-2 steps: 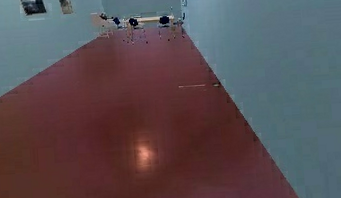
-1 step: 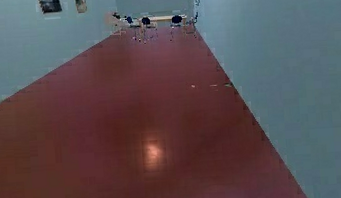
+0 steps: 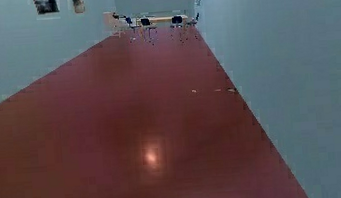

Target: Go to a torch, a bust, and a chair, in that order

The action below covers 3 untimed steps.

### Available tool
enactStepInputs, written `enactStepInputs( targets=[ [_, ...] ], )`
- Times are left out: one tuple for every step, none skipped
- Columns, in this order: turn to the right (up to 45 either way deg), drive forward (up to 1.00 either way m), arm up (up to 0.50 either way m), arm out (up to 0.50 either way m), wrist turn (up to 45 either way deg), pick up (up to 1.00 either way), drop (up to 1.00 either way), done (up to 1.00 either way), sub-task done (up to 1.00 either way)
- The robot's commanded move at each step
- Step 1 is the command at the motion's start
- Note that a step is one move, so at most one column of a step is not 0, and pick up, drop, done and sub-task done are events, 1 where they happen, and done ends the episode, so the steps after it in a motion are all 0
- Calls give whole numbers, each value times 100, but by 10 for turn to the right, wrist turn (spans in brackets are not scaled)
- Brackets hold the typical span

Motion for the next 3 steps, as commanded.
enactStepInputs(
  targets=[
    [-30,0,0,0,0,0,0,0,0],
    [450,0,0,0,0,0,0,0,0],
    [450,0,0,0,0,0,0,0,0]
  ],
)
